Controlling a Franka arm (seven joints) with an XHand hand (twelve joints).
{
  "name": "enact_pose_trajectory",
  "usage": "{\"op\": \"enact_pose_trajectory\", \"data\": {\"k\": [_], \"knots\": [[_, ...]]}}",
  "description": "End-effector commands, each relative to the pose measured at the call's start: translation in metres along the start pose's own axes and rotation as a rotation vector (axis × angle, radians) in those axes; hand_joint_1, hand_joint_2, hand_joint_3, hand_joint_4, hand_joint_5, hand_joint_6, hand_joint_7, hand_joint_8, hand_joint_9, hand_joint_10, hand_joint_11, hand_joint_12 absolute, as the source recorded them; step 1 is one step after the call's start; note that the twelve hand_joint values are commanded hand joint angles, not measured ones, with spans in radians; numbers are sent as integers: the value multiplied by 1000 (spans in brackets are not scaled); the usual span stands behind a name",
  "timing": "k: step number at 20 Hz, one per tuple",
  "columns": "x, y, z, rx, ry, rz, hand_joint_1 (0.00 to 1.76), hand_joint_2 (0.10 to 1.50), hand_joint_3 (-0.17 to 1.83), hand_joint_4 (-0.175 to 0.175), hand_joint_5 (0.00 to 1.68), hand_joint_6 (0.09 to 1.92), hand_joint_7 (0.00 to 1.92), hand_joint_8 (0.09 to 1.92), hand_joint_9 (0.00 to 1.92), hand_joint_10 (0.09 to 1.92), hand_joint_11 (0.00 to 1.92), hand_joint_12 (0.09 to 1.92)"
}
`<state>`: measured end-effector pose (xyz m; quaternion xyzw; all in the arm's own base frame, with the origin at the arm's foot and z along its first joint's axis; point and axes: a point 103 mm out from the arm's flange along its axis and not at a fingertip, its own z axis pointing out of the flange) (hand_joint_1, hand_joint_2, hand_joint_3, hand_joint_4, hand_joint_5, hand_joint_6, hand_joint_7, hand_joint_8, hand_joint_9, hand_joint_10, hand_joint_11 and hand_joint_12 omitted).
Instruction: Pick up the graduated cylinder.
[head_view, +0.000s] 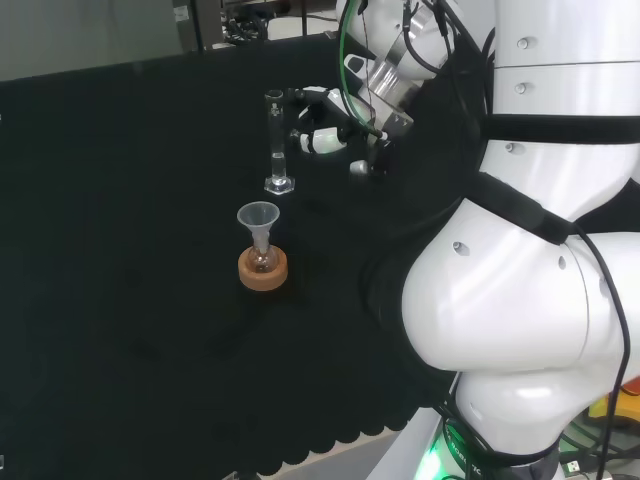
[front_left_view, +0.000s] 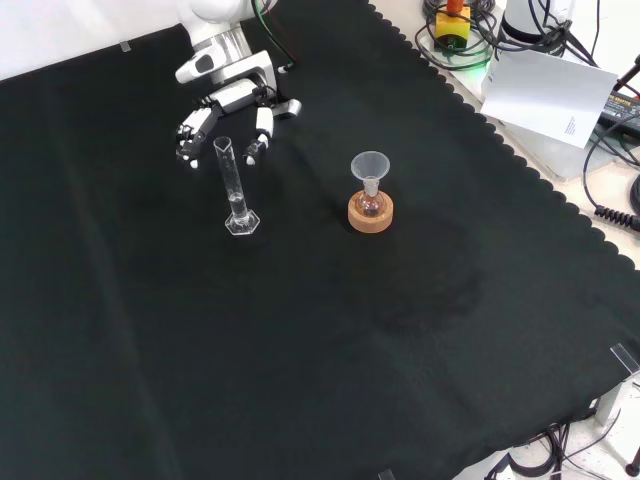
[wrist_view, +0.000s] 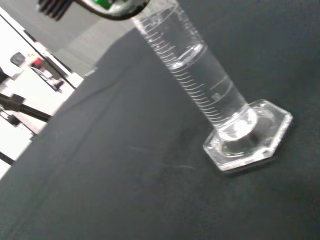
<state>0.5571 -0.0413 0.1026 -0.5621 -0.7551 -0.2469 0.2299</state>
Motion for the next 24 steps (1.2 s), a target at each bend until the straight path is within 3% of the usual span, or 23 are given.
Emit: {"op": "enact_pose_trajectory", "data": {"k": [1,7,15,24], "knots": [[2,4,14,-37,112,-49,917,696,579,-52,464,87,407,640,638,539,357,1311],[6,6,28,-5,142,-88,941,678,604,-47,486,87,430,631,661,535,368,1311],[6,8,37,-63,203,-90,982,643,634,-41,499,87,432,618,667,522,408,1296],[11,14,43,-65,241,-116,999,627,667,-28,559,87,439,610,692,514,501,1251]]}}
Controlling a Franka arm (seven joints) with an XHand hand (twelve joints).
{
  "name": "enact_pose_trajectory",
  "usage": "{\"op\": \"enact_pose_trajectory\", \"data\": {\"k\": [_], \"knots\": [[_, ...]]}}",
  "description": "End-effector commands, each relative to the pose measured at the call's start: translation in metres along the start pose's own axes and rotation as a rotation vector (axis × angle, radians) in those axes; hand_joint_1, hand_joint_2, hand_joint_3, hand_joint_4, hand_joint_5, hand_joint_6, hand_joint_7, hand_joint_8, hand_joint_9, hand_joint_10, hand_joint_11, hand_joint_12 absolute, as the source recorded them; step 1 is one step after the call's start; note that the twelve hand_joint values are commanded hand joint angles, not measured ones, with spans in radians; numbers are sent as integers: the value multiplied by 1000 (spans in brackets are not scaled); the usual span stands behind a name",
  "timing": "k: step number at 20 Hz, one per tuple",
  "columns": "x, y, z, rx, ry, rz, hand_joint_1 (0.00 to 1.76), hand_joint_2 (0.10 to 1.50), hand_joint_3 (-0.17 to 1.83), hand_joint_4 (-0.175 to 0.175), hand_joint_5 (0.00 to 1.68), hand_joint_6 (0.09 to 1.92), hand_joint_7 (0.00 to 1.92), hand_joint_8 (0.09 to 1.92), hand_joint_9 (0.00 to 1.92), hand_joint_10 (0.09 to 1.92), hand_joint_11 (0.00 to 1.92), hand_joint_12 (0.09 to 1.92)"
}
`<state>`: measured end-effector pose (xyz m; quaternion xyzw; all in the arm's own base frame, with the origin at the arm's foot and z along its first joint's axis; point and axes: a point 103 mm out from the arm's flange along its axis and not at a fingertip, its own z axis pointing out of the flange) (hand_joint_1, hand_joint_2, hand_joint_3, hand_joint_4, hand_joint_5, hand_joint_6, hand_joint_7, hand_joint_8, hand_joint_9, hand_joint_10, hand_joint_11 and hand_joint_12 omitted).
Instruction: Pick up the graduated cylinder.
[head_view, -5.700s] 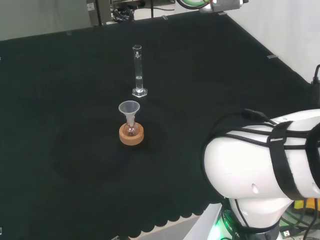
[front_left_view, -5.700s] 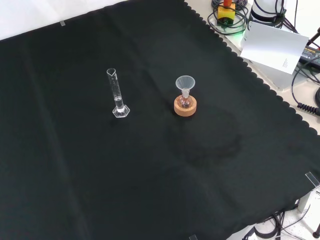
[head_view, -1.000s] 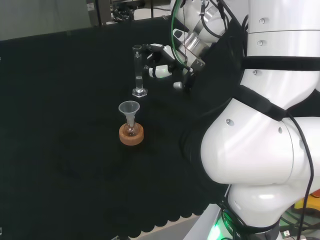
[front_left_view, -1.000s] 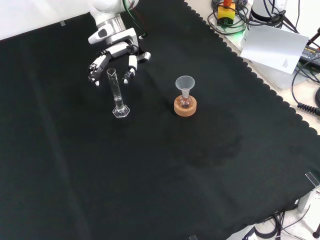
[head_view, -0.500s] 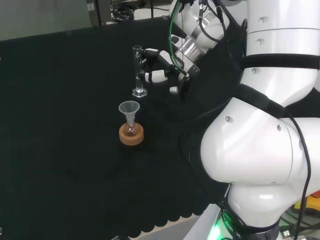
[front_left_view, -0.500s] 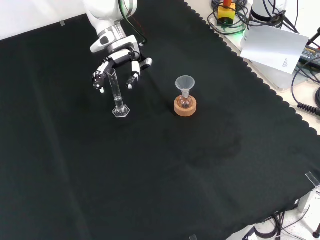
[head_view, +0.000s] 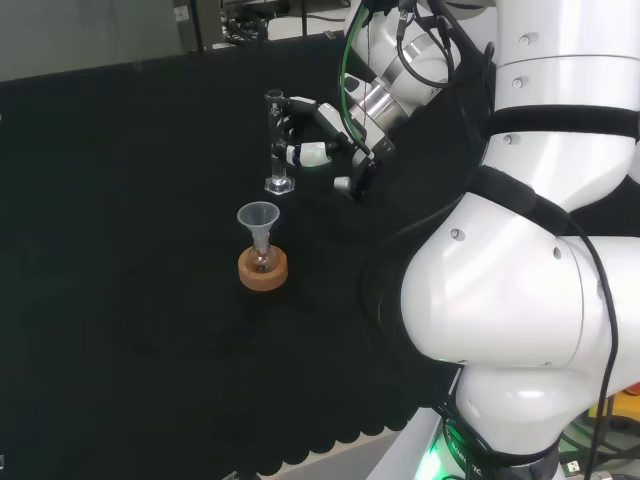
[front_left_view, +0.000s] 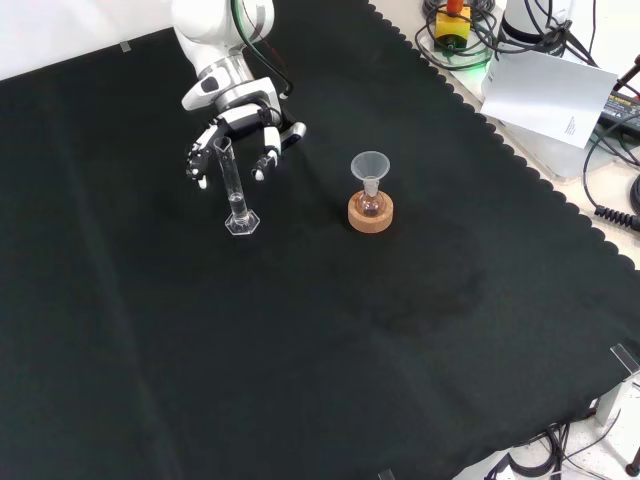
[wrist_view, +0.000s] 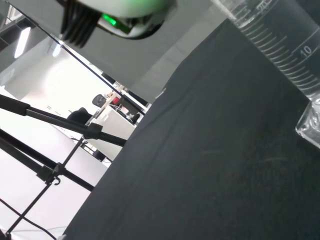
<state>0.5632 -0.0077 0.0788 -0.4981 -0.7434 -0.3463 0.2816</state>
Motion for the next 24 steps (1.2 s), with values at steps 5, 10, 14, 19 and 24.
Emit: {"op": "enact_pose_trajectory", "data": {"k": [5,10,14,19,24], "knots": [[1,5,7,16,15,-12,1006,631,663,-26,641,113,526,599,784,481,602,1187],[-1,5,7,27,17,-16,1009,640,648,-21,703,203,603,568,875,415,671,1145],[1,8,7,49,7,-19,1015,646,640,-20,703,342,645,550,965,340,739,1102],[-1,10,7,48,11,-16,1010,645,638,-12,709,393,658,547,974,312,741,1098],[-3,9,8,49,8,-9,1008,647,635,-2,712,442,660,546,972,302,736,1111]]}}
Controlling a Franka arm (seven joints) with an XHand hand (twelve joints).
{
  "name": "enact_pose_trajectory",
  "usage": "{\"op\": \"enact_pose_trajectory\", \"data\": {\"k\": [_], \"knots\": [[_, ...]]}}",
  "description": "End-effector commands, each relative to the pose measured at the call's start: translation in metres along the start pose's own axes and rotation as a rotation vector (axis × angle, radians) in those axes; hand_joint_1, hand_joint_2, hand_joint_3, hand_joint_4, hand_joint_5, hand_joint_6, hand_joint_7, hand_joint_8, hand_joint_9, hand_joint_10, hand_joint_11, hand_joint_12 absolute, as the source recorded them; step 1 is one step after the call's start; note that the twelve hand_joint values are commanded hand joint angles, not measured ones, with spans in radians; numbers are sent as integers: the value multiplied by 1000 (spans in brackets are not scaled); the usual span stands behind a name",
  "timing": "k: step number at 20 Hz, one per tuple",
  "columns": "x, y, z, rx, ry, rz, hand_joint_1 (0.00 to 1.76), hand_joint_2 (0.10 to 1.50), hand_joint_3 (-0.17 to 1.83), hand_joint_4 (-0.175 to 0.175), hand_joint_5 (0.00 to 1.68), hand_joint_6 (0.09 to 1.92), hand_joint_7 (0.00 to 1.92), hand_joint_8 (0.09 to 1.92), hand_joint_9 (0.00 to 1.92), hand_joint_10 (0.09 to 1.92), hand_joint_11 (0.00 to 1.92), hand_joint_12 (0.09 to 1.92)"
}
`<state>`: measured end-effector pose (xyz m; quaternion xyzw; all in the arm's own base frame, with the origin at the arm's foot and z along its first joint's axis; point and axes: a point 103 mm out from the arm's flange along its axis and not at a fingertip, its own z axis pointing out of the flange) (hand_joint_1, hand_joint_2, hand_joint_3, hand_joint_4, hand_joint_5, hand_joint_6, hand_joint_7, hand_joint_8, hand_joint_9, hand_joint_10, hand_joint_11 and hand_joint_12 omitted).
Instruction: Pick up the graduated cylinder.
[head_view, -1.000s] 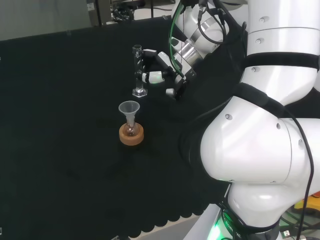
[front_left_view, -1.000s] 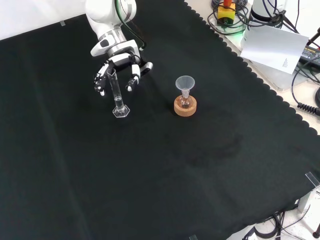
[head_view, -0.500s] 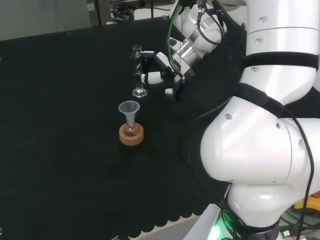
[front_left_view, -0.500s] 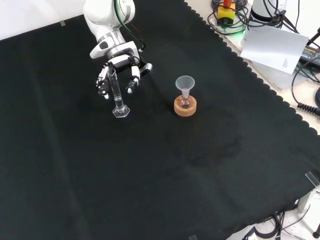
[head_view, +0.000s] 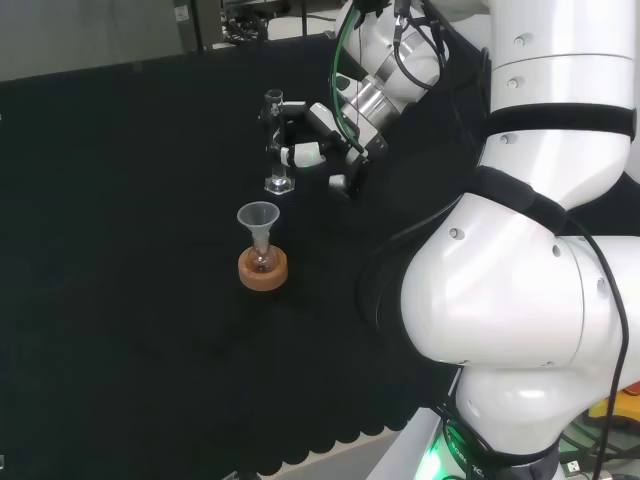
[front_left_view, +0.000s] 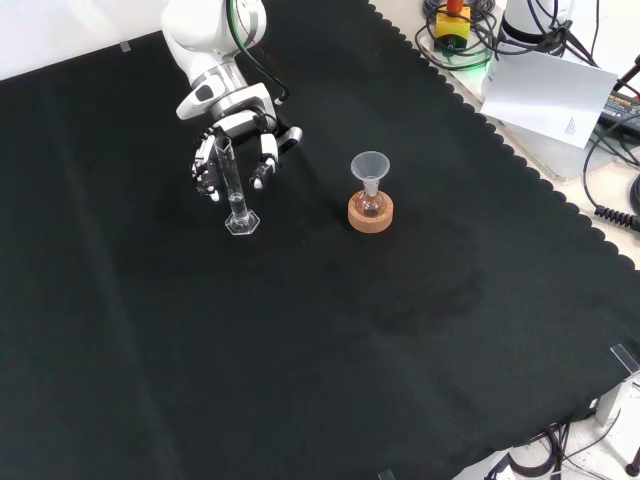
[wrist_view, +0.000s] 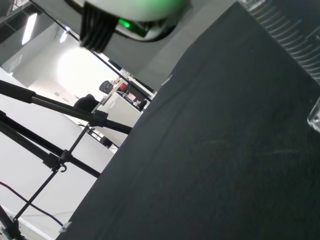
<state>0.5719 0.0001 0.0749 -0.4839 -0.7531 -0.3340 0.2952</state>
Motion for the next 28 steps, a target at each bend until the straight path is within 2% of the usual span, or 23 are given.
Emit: {"op": "enact_pose_trajectory", "data": {"k": [1,16,28], "knots": [[-2,-1,0,1,-4,7,1009,650,636,-1,710,452,660,546,973,300,735,1113],[-7,1,1,2,1,16,1008,675,631,-3,693,501,657,551,986,294,772,1098],[-7,3,8,26,16,14,1018,707,605,-8,692,534,667,565,1017,284,843,1051]]}}
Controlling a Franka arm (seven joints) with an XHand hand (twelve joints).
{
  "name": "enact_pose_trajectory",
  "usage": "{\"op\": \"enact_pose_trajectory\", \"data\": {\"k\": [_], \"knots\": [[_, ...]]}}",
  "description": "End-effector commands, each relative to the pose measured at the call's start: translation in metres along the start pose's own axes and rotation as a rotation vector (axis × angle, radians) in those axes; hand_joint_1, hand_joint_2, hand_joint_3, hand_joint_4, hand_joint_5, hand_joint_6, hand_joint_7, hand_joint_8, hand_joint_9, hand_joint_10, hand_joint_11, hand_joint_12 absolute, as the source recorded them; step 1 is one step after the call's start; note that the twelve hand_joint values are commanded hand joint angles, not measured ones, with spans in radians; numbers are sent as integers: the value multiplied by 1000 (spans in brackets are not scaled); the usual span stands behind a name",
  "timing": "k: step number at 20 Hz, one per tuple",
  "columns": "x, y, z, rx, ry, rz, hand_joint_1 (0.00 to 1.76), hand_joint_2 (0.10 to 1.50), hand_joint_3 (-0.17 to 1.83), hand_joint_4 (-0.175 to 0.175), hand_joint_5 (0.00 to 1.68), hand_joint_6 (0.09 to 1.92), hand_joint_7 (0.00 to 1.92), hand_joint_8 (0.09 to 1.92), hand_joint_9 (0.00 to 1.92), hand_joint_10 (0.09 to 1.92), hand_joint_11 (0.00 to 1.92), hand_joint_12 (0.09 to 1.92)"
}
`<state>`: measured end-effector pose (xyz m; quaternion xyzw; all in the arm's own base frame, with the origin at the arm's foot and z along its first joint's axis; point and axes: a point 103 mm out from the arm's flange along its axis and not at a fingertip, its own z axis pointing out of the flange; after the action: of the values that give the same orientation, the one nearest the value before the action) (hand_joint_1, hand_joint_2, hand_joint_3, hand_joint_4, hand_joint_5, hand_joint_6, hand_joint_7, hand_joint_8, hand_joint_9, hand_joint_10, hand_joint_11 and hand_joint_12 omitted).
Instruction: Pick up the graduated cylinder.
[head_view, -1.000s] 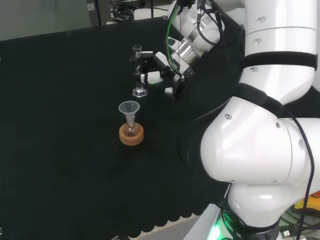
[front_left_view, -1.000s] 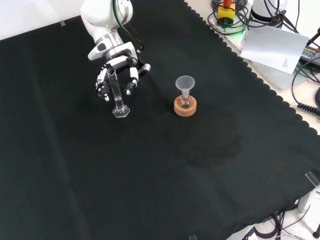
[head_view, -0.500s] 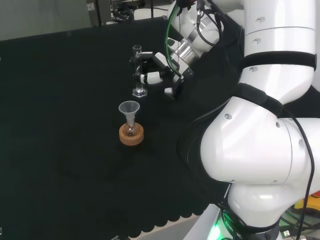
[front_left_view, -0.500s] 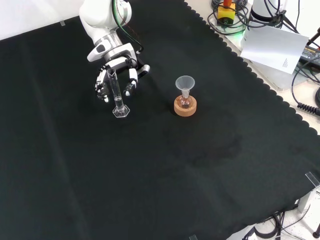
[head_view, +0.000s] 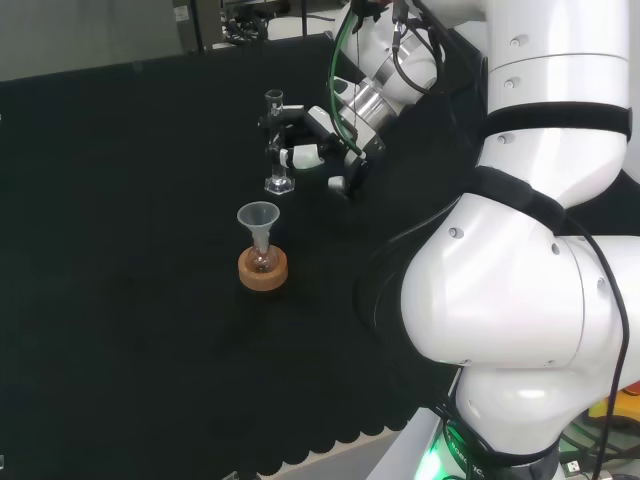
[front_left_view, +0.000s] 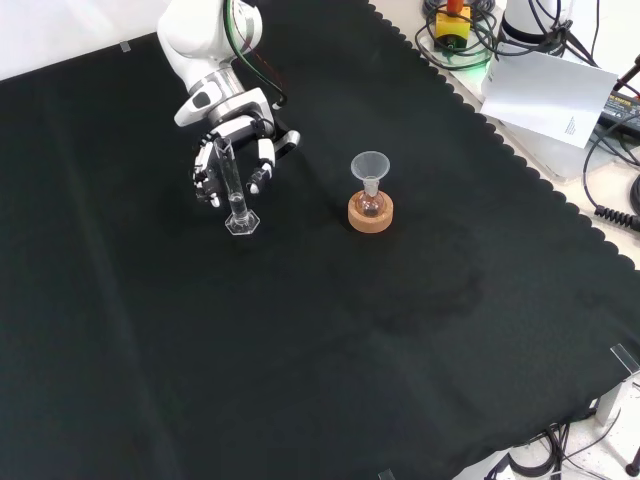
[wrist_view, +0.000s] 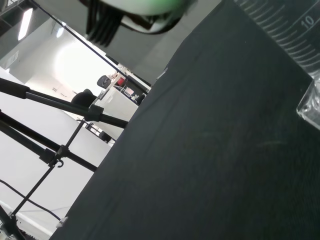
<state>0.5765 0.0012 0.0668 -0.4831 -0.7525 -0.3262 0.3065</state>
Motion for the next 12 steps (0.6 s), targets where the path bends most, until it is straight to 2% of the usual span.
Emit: {"op": "enact_pose_trajectory", "data": {"k": [1,5,9,11,12], "knots": [[-1,0,3,0,6,1,1018,709,605,-8,692,534,667,565,1017,283,843,1051],[-1,0,3,-11,23,0,1022,728,605,-8,710,545,680,570,1031,281,863,1041],[-2,1,2,-28,17,3,1052,809,600,-4,803,553,759,571,1105,255,954,981],[-2,2,1,-29,6,11,1074,1006,297,-45,855,943,873,572,1181,236,1057,935],[-2,2,0,-23,-6,13,1083,1080,175,-70,859,1058,940,557,1219,221,1115,901]]}}
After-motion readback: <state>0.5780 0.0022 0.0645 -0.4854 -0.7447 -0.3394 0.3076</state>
